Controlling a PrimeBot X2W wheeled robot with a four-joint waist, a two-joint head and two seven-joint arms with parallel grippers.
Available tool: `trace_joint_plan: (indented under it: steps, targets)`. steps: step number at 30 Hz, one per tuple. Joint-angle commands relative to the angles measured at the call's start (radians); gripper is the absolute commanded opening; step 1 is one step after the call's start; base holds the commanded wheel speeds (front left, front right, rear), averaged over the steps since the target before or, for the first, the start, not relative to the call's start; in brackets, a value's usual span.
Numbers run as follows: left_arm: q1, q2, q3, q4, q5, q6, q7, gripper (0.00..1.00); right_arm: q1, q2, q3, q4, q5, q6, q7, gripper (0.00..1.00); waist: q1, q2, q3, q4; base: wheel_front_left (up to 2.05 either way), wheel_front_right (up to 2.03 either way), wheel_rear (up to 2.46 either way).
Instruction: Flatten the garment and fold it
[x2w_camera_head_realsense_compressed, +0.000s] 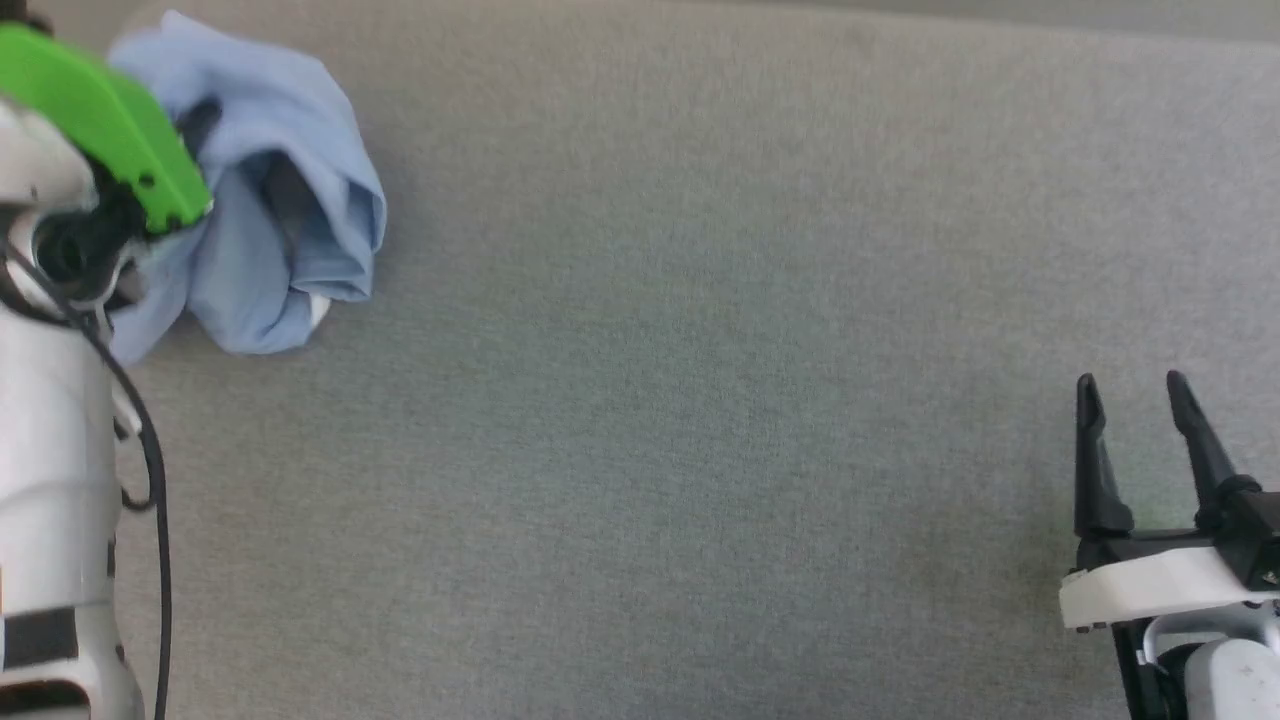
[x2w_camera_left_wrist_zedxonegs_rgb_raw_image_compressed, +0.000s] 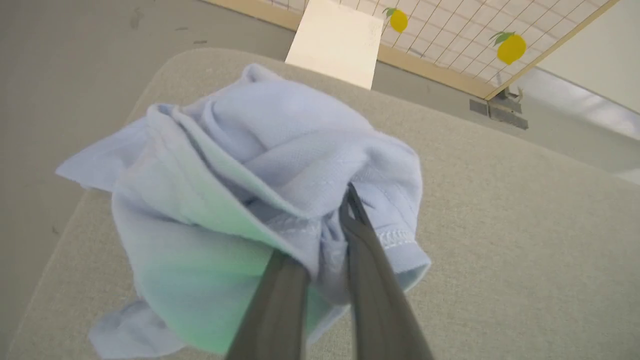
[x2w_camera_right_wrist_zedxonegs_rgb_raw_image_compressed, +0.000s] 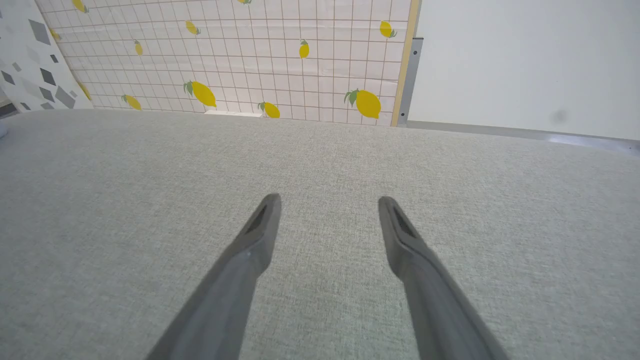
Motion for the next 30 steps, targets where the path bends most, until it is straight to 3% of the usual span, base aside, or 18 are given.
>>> trace_joint_plan:
  steps: [1,6,13,23,30]
  targets:
    - [-0.037,0.002,-0.012,-0.022,-0.007,-0.025,-0.017,0.0,-0.008,0.006,0.003,0.008,0.009,-0.002,-0.005,1.0,-0.0001,0.0,-0.079,0.011,0.0,0.0,0.0]
    - [-0.101,-0.012,-0.06,-0.085,0.009,-0.07,-0.067,0.0,0.001,0.013,0.006,0.03,0.024,-0.002,-0.005,1.0,-0.0001,0.0,-0.159,0.003,0.0,0.0,0.0]
    - [-0.196,-0.082,-0.133,-0.166,-0.034,-0.099,-0.055,0.0,0.034,0.014,0.007,0.063,0.093,-0.002,-0.005,1.0,-0.0001,0.0,-0.261,-0.029,0.0,0.0,0.0]
    - [-0.232,-0.252,-0.303,-0.293,-0.1,-0.113,-0.034,0.0,0.057,0.014,-0.014,0.076,0.133,-0.002,-0.005,1.0,-0.0001,0.0,-0.307,-0.093,0.0,0.0,0.0]
    - [-0.129,-0.307,-0.432,-0.363,-0.095,-0.103,-0.059,0.0,0.048,0.014,-0.014,0.076,0.142,-0.002,-0.005,1.0,-0.0001,0.0,-0.294,-0.159,0.0,0.0,0.0]
